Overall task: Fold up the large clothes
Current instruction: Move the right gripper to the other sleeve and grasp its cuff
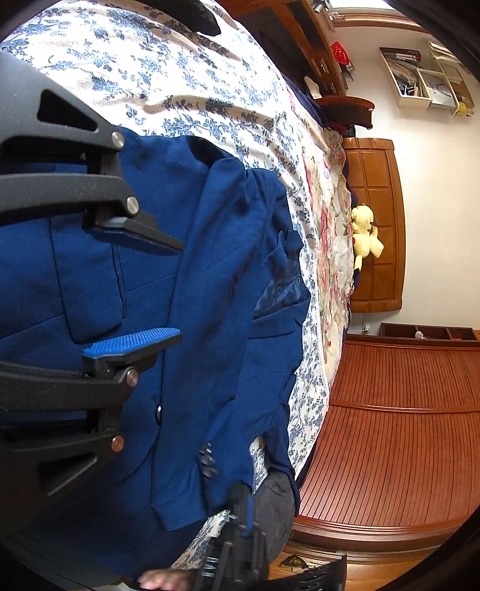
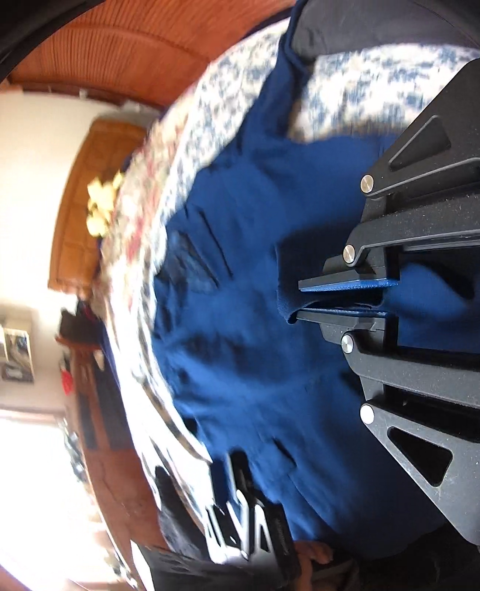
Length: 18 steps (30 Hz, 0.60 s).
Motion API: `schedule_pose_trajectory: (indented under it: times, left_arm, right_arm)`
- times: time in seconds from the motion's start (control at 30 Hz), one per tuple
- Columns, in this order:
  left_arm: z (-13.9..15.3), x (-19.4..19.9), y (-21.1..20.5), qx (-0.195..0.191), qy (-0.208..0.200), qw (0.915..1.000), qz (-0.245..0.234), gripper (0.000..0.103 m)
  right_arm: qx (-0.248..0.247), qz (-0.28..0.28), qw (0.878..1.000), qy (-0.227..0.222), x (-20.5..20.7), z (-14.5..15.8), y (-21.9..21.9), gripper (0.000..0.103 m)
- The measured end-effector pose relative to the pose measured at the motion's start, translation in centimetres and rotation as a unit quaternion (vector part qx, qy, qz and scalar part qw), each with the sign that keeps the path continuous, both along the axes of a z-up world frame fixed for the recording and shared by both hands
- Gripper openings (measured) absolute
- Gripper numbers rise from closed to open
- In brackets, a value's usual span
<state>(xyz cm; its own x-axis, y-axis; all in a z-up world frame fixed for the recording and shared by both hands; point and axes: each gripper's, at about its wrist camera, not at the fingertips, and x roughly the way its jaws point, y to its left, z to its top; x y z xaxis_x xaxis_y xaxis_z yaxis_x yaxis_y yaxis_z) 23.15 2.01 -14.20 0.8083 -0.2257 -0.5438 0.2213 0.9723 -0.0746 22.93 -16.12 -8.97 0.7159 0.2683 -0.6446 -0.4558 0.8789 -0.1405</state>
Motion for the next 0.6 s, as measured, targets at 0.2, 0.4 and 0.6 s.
schedule_pose_trajectory:
  times: [0.2, 0.4, 0.6]
  left_arm:
    - [-0.1, 0.0, -0.1, 0.003, 0.001, 1.0, 0.0, 0.039]
    - [-0.2, 0.0, 0.1, 0.001, 0.002, 1.0, 0.002, 0.039]
    - [-0.3, 0.0, 0.1, 0.002, 0.003, 1.0, 0.002, 0.039]
  right_arm:
    - [0.008, -0.07, 0.997, 0.007, 0.9, 0.2, -4.5, 0.011]
    - [0.005, -0.084, 0.996, 0.006, 0.3, -0.5, -5.6, 0.049]
    - [-0.024, -0.076, 0.996, 0.029, 2.2, -1.8, -6.7, 0.054]
